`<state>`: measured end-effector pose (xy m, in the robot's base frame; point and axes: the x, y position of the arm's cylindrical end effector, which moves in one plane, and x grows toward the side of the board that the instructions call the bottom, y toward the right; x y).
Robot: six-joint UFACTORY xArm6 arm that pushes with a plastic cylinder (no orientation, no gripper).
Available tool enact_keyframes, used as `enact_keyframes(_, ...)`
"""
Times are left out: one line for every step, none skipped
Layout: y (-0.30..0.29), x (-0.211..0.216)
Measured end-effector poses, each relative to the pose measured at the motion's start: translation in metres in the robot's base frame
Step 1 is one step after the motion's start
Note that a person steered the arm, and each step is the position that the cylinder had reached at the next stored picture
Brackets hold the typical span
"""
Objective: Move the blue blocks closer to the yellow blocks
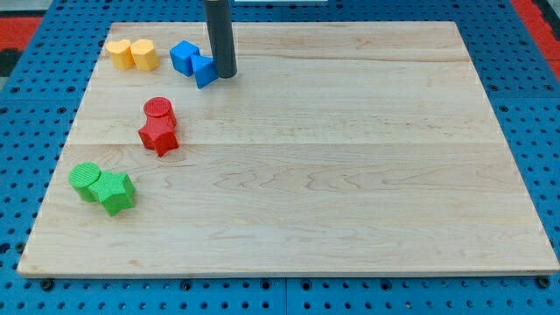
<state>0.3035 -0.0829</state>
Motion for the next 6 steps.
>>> enact_keyframes(-0.011, -0.004)
enact_keyframes(-0.001, -0.020)
enact_keyframes(-0.007, -0.031)
enact_keyframes(-0.025, -0.032)
enact_keyframes(-0.034, -0.031)
enact_keyframes(-0.035, -0.019)
